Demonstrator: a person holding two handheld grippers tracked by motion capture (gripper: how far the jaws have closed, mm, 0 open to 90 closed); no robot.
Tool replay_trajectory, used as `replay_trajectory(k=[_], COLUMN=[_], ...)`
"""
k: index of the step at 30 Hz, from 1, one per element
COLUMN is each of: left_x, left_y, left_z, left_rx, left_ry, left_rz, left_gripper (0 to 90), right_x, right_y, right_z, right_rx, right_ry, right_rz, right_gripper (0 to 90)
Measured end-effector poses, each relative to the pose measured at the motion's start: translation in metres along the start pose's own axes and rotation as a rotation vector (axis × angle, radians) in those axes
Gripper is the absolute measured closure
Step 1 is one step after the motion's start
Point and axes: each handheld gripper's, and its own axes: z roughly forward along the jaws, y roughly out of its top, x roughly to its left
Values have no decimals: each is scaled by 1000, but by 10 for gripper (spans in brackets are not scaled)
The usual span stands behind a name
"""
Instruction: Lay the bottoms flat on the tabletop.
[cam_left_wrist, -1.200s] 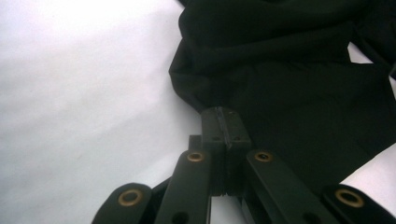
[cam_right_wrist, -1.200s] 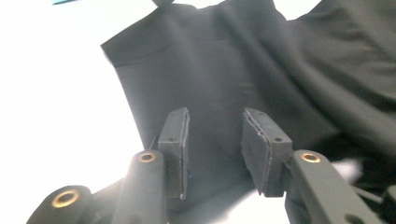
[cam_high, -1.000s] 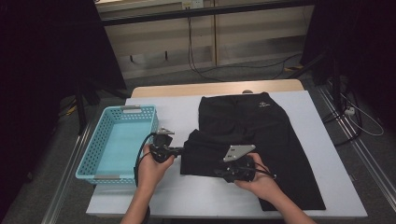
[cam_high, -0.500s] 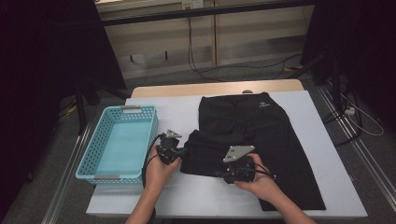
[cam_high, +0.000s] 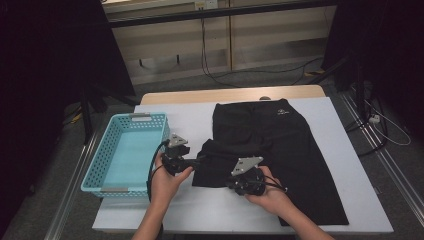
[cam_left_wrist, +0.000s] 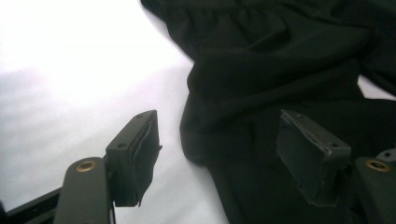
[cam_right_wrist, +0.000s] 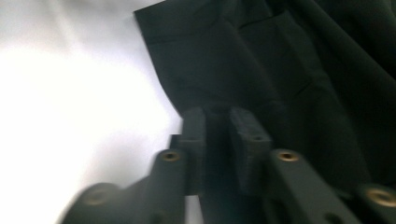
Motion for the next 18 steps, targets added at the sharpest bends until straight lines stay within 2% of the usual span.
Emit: replay_trajectory(k=[2,5,12,18], left_x=[0,1,1,2], left_y=[0,0,1,2], left_z=[-1,-1,-2,-4], left_rx=[-3,4,2,-1], left_ry=[-2,-10,-23,-19], left_rz=[-3,-2,-6,-4], left_gripper=[304,303,302,302], right_x=[-2,-1,10,25], right_y=[0,1,-9,-18], right_z=[1,-1,-16,-27], right_rx=[1,11,39,57], right_ry=[-3,3,93,151], right_rz=[-1,3,26,11], right_gripper=[883,896,898,897])
